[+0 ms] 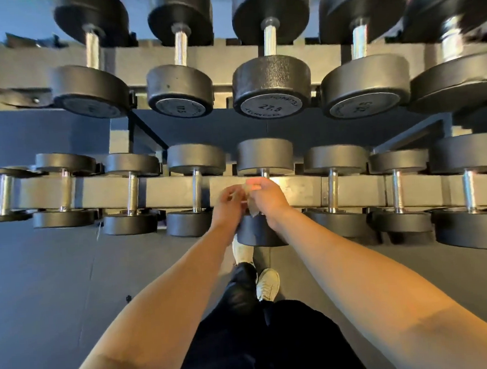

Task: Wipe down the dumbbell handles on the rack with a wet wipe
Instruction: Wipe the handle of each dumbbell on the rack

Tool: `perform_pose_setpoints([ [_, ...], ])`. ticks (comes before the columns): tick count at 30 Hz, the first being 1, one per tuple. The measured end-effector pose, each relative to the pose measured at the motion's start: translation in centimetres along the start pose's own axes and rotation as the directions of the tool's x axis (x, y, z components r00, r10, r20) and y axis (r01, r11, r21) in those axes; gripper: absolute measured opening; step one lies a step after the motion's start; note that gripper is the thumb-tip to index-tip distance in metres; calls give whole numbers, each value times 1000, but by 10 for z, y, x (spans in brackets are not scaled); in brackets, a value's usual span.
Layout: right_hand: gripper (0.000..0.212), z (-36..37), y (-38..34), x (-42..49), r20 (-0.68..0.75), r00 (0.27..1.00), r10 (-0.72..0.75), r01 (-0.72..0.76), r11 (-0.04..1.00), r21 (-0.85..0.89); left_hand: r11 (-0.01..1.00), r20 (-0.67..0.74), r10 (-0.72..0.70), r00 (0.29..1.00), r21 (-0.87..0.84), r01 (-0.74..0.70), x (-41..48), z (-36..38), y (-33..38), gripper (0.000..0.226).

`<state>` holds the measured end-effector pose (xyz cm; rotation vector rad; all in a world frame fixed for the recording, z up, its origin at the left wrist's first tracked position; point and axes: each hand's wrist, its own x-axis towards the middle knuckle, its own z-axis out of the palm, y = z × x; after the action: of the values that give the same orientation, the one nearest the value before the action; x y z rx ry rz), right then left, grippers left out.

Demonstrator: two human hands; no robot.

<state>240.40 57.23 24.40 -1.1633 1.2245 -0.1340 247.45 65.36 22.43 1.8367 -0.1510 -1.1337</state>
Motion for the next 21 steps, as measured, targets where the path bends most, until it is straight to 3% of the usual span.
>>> perform_pose_setpoints([
  [3,28,14,-20,-22,17,996,-87,88,996,-34,996,-54,-22,998,-88,18,-18,-16,17,24],
  [7,33,35,-36,-43,-36,996,-81,84,993,84,992,-131,21,991,-119,-37,-37,-40,36,22],
  [9,31,43,-42,-52,-93,986,-135,135,991,-4,992,-144,45,989,-107,-61,-41,-56,39,17],
  [10,30,47,-43,-54,-104,979,-174,167,983,-70,991,-130,60,990,-111,-74,-41,-65,37,21],
  [13,35,61,-50,-60,-37,978,-206,196,963,-186,984,-116,53,992,-161,-72,-37,-87,38,63],
  [16,44,78,-61,-64,34,989,-142,146,975,-167,974,-122,46,992,-215,-72,-49,-102,57,31],
  [21,42,118,-86,-65,26,989,-143,145,985,-97,970,-145,66,987,-221,-97,-34,-141,70,19],
])
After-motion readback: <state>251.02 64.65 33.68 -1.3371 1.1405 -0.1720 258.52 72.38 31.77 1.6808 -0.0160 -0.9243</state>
